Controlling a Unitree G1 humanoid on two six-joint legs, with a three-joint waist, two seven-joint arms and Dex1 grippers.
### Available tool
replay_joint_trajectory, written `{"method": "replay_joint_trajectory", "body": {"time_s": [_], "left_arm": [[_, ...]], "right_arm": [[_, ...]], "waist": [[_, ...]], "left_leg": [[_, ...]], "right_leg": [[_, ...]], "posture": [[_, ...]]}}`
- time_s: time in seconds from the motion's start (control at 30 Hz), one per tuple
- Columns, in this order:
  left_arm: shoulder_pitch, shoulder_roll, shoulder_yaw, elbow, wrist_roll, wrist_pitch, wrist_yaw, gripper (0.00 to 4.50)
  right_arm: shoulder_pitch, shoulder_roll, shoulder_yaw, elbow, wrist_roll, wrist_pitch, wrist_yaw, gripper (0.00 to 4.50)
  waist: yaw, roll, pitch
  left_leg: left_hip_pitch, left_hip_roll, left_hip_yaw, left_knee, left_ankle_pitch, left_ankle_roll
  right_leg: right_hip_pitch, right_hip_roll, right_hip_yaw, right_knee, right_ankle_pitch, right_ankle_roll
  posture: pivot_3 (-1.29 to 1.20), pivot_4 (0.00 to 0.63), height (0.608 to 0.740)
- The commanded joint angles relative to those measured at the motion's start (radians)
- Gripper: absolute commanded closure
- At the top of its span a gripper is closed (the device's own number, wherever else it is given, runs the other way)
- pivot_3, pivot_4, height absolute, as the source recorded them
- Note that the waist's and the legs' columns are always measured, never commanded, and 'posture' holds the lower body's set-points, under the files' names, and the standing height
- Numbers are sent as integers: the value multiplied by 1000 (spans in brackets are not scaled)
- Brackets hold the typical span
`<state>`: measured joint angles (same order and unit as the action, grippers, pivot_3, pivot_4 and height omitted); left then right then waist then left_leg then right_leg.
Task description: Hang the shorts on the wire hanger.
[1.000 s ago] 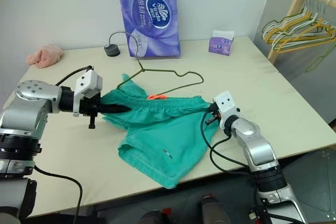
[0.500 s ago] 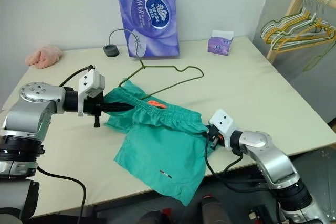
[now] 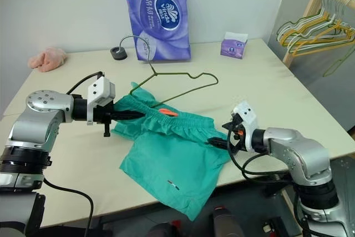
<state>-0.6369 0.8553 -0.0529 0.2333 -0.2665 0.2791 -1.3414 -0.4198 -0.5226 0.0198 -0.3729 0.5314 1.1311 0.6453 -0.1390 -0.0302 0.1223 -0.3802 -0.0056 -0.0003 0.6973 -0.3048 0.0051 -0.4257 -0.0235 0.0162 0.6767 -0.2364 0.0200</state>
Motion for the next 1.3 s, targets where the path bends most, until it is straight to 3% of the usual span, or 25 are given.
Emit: {"method": "replay_joint_trajectory", "body": {"time_s": [0.03,0.3,0.37,0.63,0.77,1.03,1.3], "left_arm": [[-9,5,16,-30,-3,-12,4,4498],[-16,5,11,-23,3,-21,-3,4498],[-15,6,11,-26,2,-20,-4,4498],[7,20,27,-45,-8,-8,-3,4498],[19,25,39,-67,-28,24,-6,4498],[56,108,40,-142,-105,172,-103,4498],[71,158,20,-129,-76,167,-132,4498]], "right_arm": [[-35,22,-20,47,2,1,-36,0],[-102,115,-20,224,51,55,-27,0],[-110,119,4,244,38,34,-21,374],[-86,81,87,228,-95,-174,-44,3106],[-84,60,54,247,-155,-275,-74,4488],[-87,-4,-28,270,-168,-328,-89,4500],[-89,-35,-66,270,-169,-359,-110,4500]], "waist": [[0,0,0],[0,0,0],[0,0,0],[0,0,0],[0,0,0],[-2,0,0],[-1,1,0]], "left_leg": [[0,0,0,0,0,0],[0,0,0,0,0,0],[0,0,0,0,0,0],[0,0,0,0,0,0],[0,0,0,0,0,0],[0,0,0,0,0,0],[0,0,0,-1,0,0]], "right_leg": [[0,0,0,0,0,0],[0,0,0,0,0,0],[0,0,0,0,0,0],[0,0,0,0,0,0],[0,0,0,0,0,0],[0,0,0,0,0,0],[0,1,0,-1,0,0]], "posture": [[-182,91,740],[-179,88,740],[-174,86,740],[-167,84,740],[-171,85,740],[-181,91,740],[-181,94,740]]}}
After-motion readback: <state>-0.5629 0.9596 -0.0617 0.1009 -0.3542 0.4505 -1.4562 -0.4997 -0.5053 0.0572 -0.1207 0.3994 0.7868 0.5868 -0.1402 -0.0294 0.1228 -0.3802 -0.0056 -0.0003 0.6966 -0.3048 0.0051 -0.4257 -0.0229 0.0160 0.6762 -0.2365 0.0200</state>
